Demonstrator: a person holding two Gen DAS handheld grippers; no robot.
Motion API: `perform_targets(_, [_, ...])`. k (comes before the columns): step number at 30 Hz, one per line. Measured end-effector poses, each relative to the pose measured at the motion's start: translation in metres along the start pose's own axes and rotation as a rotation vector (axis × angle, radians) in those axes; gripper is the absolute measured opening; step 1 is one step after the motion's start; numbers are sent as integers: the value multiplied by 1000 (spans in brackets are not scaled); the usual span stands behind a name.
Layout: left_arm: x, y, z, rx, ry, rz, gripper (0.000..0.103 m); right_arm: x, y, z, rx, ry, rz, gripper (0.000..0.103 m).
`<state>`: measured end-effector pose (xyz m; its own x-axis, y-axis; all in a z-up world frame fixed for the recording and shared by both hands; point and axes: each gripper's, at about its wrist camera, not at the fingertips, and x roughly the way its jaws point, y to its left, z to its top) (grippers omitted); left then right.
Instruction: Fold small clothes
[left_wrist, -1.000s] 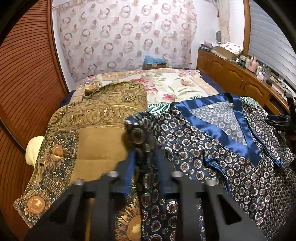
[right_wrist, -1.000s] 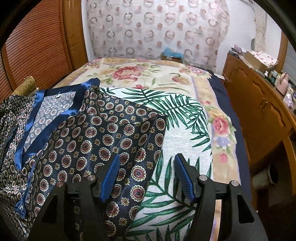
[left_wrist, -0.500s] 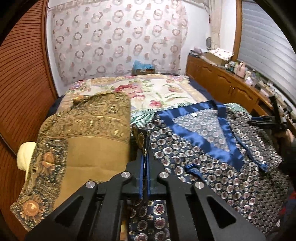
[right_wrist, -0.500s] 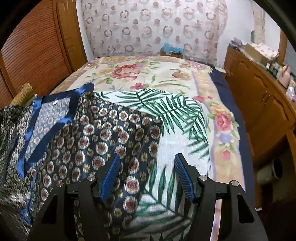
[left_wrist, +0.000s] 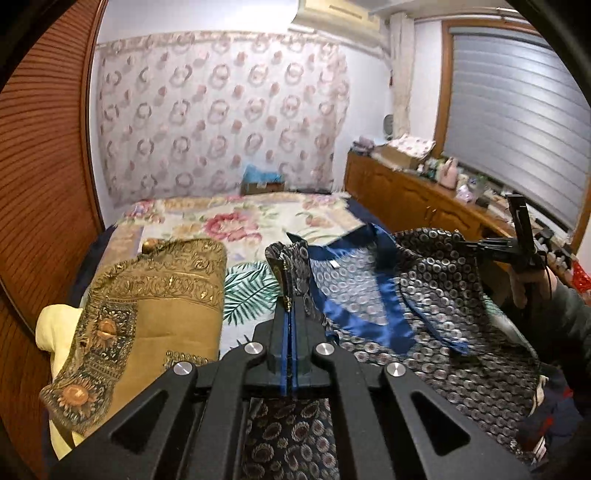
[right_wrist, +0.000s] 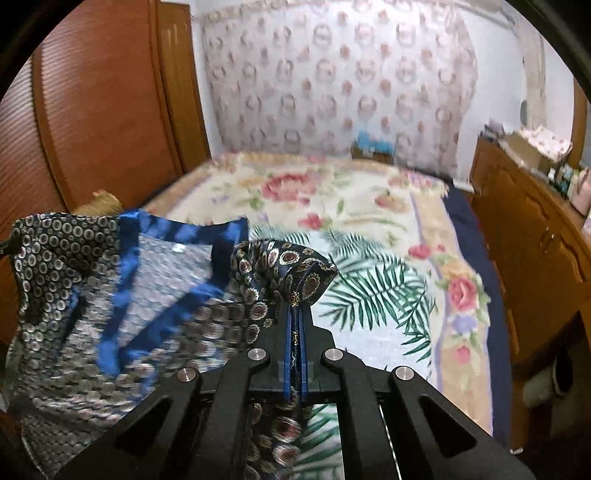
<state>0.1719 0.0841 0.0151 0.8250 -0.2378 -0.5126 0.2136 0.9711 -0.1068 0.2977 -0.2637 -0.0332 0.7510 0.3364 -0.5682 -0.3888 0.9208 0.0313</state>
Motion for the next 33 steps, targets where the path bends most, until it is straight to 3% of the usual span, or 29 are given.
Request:
perform_targets(6, [-52, -10, -21, -13, -59, -17, 2, -69, 16, -27, -5, -72, 21, 3])
perform_targets(14, [-124, -14, -76, -37, -88, -4, 2, -159, 37, -95, -11, -126, 20, 3])
perform_targets(23, [-165, 0, -140, -141, -21, 29, 2, -210, 30, -179, 80, -50, 17, 3])
perform_targets(28, [-174, 2, -155, -174, -8, 39, 2, -239, 30, -195, 93, -26, -5, 3])
perform_targets(33, [-180, -4, -158, -155, -2, 42, 2, -248, 35, -183, 74, -12, -14, 3])
